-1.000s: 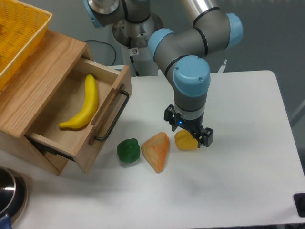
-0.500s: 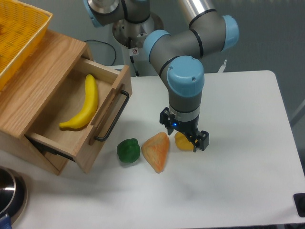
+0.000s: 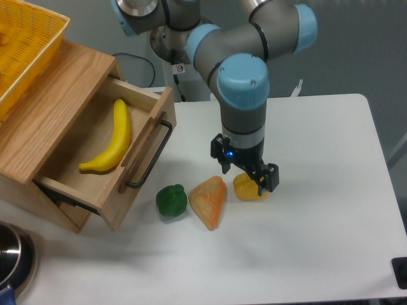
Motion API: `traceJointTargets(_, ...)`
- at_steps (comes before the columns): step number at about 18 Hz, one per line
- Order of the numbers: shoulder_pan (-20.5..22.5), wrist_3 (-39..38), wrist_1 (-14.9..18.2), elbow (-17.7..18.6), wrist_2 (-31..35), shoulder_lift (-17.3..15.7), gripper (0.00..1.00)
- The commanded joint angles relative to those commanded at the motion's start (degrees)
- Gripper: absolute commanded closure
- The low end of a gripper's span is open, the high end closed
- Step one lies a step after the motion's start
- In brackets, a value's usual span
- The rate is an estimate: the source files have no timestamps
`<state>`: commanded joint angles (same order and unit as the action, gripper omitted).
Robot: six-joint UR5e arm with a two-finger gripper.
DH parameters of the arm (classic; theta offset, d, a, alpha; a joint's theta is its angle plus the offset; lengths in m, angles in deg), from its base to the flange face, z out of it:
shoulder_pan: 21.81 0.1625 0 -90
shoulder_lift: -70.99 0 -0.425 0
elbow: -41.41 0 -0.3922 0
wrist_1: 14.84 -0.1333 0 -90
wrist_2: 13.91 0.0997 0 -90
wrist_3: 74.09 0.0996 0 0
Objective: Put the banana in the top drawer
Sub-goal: 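Raise the gripper and move it over the open drawer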
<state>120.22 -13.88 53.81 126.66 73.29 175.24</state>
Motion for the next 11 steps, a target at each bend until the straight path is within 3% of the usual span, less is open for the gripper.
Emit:
traceJointTargets(3, -0.9, -4.7, 0.7, 1.1, -2.7, -4.7, 0.00)
traceJointTargets(6, -3.3, -9.9, 3.4, 1.1, -4.0, -9.8, 0.25)
traceJointTargets(10, -8.3, -17.6, 7.4, 1.2, -4.3, -16.0, 0.67)
traceJointTargets(11, -10.7, -19.7, 7.6, 1.3, -4.1, -16.6, 0.68)
